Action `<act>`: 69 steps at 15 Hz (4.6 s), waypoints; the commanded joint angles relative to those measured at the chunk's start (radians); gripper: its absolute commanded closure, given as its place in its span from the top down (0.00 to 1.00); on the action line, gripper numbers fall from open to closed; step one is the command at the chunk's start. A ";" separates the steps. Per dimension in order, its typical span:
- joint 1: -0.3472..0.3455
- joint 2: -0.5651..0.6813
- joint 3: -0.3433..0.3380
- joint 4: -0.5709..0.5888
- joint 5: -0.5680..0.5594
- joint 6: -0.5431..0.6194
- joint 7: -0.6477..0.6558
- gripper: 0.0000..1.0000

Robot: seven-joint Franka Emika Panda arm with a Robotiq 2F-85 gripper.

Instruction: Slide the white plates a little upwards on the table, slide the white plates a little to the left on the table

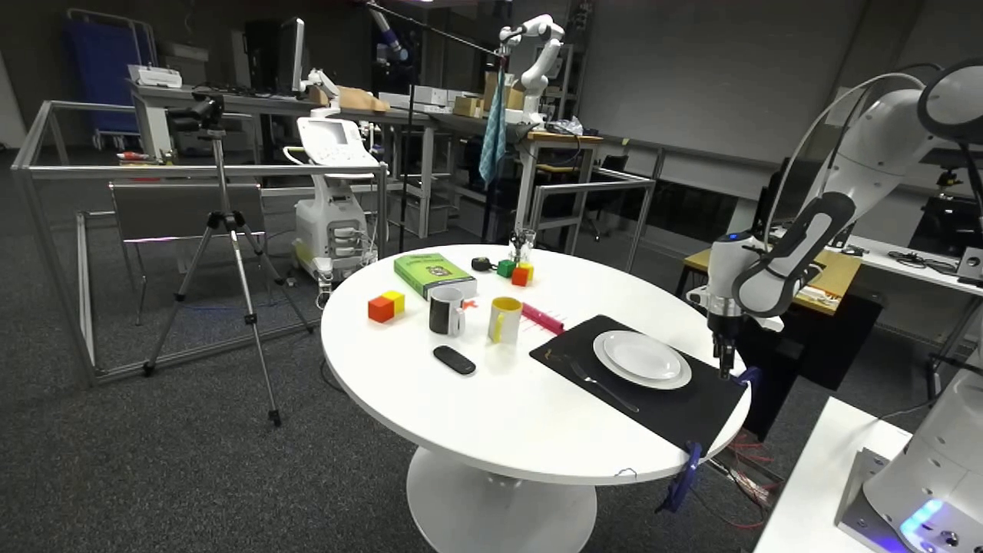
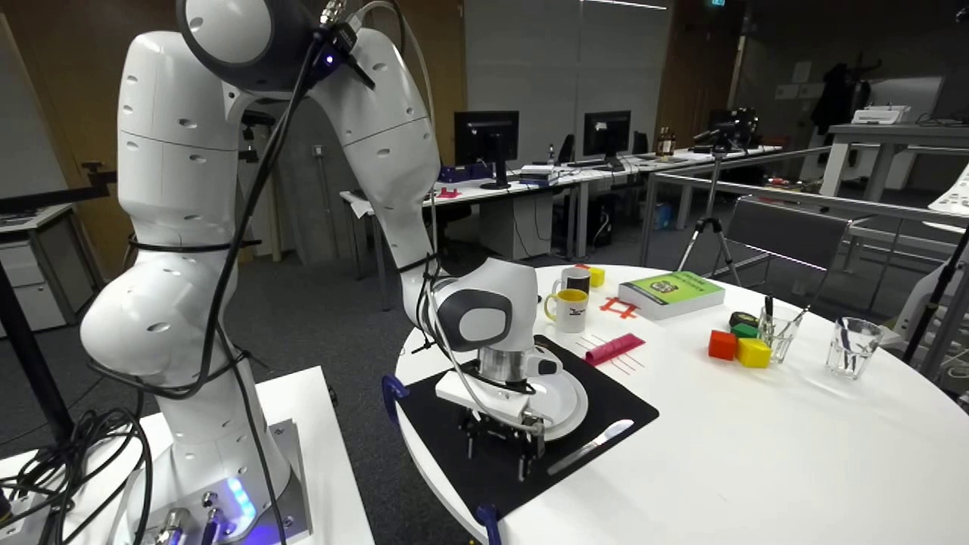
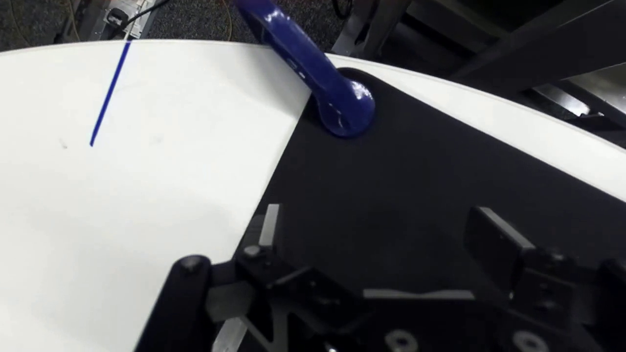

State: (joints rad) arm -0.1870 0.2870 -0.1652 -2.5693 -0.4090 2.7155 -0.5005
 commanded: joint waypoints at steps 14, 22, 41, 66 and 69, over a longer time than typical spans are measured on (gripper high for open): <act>-0.043 0.100 0.092 0.087 0.073 0.042 -0.109 1.00; -0.072 0.127 0.111 0.089 0.087 0.103 -0.130 1.00; -0.096 0.132 0.169 0.105 0.160 0.106 -0.187 1.00; -0.074 0.129 0.178 0.125 0.151 0.097 -0.174 1.00; -0.061 0.114 0.163 0.120 0.137 0.051 -0.163 1.00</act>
State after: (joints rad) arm -0.2595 0.4100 0.0073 -2.4610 -0.2733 2.7962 -0.6460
